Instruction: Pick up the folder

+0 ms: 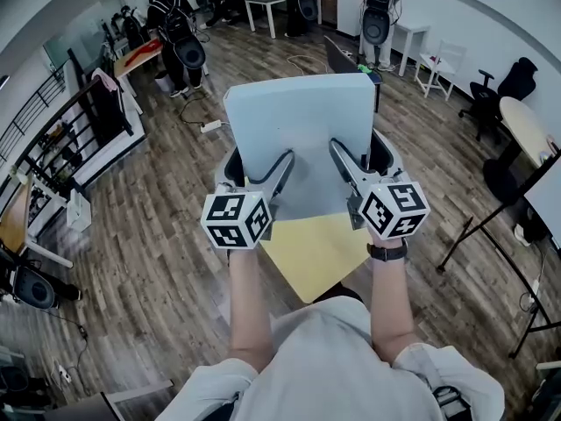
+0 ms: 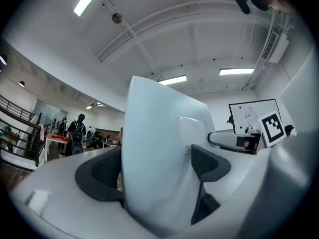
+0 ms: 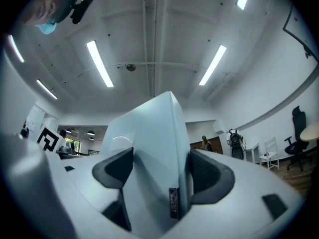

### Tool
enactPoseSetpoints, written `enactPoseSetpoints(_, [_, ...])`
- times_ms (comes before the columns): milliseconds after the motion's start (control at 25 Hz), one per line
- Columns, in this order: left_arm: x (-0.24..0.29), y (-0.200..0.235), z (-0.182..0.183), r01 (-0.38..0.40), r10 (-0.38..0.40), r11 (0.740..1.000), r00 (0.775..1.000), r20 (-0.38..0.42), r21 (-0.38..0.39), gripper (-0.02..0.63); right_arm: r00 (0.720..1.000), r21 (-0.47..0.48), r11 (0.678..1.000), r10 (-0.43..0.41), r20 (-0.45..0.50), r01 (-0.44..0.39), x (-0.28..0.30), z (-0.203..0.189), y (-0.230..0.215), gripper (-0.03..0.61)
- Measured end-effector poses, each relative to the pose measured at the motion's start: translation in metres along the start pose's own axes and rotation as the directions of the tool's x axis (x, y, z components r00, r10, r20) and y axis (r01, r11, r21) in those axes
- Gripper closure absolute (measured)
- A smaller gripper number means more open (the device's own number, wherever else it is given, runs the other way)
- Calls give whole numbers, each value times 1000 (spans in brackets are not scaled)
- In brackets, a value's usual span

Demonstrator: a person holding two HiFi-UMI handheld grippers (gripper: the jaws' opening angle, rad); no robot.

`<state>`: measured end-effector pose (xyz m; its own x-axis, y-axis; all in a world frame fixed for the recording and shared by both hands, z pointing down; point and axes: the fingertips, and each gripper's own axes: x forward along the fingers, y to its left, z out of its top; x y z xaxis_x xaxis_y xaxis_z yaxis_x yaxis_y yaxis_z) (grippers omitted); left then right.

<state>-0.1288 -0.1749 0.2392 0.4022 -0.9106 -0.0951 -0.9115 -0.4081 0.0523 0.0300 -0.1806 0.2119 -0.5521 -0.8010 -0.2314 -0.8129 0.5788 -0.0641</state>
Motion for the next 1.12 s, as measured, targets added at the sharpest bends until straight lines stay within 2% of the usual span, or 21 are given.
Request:
enactPoseSetpoints(280, [-13,2,7,-2,2,1000,999,32,22,170,1000,-31,999,8,29,-7,-4,5,13,244])
enactPoseSetpoints(640, [-6,5,12,-16,14,999,999,46,30,170,999,-36,999,27,37,-25,4,9,8,244])
enactPoseSetpoints(1120, [11,12,-7,-23,22,999,1000,16,22,170,1000,-10,1000,28,8,-28,15,-14,-8,244])
